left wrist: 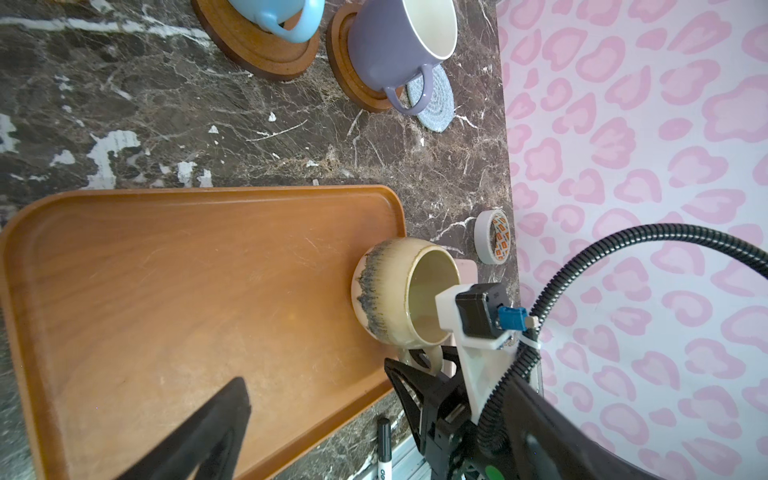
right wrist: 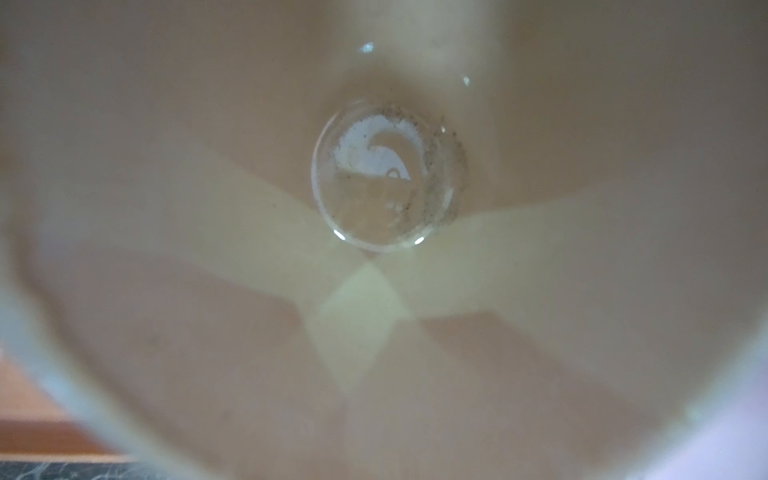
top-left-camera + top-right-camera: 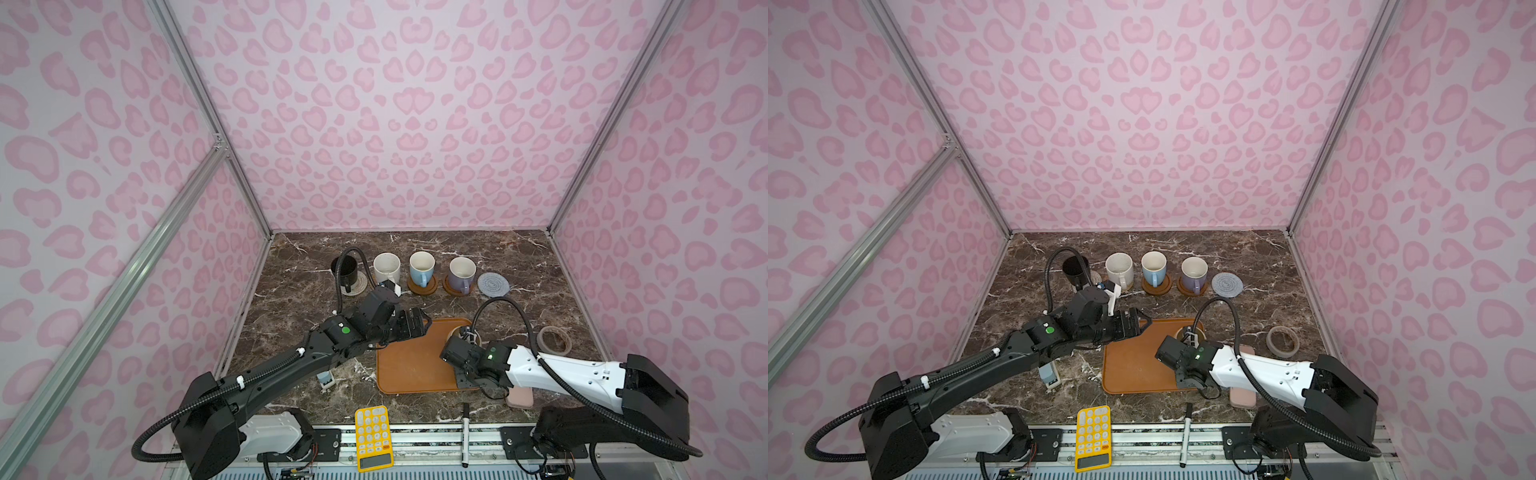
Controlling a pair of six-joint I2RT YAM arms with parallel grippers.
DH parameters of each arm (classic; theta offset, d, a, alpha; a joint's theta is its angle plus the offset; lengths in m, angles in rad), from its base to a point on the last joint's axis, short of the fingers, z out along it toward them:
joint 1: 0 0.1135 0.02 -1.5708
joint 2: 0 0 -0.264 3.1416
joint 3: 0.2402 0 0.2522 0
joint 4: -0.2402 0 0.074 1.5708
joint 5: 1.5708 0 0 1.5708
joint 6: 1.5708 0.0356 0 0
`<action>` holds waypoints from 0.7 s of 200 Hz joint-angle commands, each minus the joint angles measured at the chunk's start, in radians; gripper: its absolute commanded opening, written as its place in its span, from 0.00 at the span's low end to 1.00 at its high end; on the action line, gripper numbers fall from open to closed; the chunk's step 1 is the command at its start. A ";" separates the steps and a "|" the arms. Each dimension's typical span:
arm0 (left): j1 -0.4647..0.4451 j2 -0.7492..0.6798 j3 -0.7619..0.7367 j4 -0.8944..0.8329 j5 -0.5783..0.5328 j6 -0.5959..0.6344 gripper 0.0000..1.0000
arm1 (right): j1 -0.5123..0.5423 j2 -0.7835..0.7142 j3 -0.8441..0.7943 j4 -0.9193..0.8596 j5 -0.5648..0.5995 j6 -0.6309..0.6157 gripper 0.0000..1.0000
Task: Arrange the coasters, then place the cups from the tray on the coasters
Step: 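Lift the beige mug and carry it toward the grey knit coaster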
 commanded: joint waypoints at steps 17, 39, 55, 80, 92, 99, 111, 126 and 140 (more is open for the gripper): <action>0.000 -0.006 -0.007 0.002 -0.012 -0.002 0.97 | -0.045 0.012 0.001 0.046 0.010 -0.043 0.35; 0.000 -0.004 -0.004 0.000 -0.015 -0.002 0.97 | -0.061 0.025 0.012 0.047 0.019 -0.070 0.24; -0.001 -0.006 -0.002 -0.004 -0.017 0.000 0.97 | -0.061 0.032 0.019 0.045 0.028 -0.084 0.15; 0.000 -0.003 -0.004 -0.007 -0.025 -0.001 0.97 | -0.061 0.026 0.022 0.037 0.040 -0.089 0.02; 0.000 0.002 -0.002 -0.007 -0.023 -0.002 0.97 | -0.060 0.012 0.019 0.039 0.047 -0.089 0.00; 0.000 0.007 0.001 -0.009 -0.022 -0.001 0.97 | -0.059 0.003 0.014 0.039 0.051 -0.089 0.00; 0.000 0.008 0.002 -0.007 -0.020 -0.005 0.97 | -0.059 -0.011 0.013 0.037 0.059 -0.092 0.00; 0.000 0.003 0.000 -0.003 -0.025 -0.009 0.97 | -0.060 -0.025 0.016 0.033 0.063 -0.101 0.00; 0.000 0.002 -0.001 -0.002 -0.029 -0.009 0.97 | -0.062 -0.032 0.027 0.021 0.071 -0.106 0.00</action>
